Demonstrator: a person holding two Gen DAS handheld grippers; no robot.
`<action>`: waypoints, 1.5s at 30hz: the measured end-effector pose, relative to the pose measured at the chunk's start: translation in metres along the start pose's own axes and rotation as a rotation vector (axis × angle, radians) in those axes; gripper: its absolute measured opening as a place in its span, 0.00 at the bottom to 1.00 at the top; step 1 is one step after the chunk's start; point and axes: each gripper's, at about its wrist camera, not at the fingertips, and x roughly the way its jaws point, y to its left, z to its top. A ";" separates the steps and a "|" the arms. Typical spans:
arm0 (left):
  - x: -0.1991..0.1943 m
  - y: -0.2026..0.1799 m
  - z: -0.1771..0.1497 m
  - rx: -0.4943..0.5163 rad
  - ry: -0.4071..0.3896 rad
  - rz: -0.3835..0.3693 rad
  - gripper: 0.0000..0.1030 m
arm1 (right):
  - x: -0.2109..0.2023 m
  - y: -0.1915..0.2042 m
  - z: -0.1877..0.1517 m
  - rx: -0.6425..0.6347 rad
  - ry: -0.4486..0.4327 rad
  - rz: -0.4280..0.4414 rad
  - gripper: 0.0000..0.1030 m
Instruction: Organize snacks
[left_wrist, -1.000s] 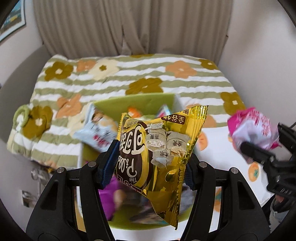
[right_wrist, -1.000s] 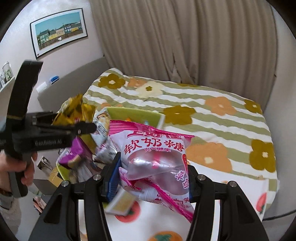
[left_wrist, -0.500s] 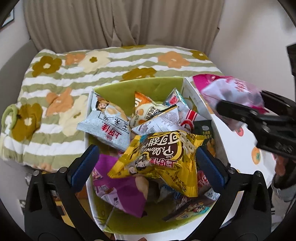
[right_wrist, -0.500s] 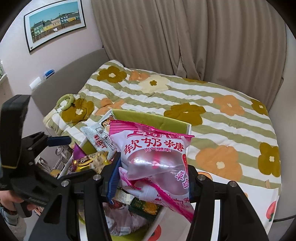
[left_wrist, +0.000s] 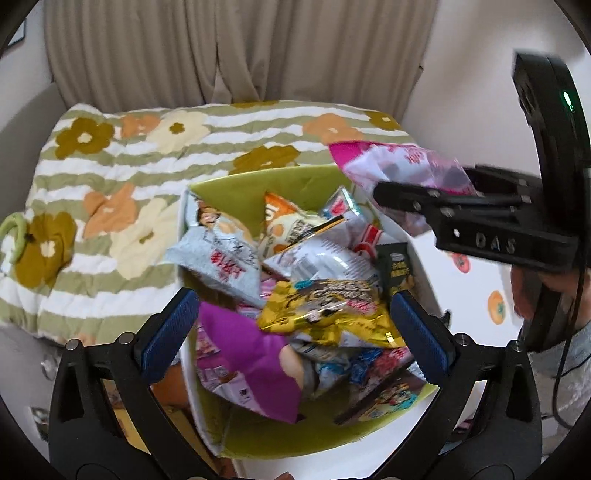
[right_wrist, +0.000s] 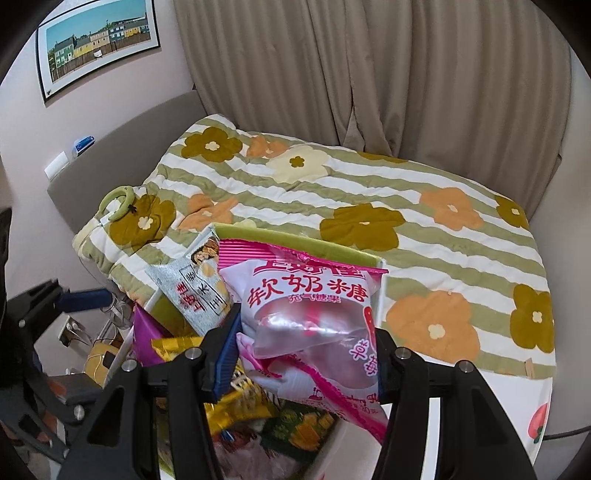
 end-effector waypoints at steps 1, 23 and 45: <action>0.000 0.001 -0.001 0.000 0.001 0.003 1.00 | 0.004 0.004 0.005 -0.008 0.004 0.003 0.56; -0.098 -0.083 -0.060 -0.031 -0.136 0.141 1.00 | -0.114 0.005 -0.066 0.010 -0.144 -0.036 0.95; -0.215 -0.212 -0.144 -0.011 -0.435 0.206 1.00 | -0.306 -0.022 -0.203 0.154 -0.339 -0.357 0.95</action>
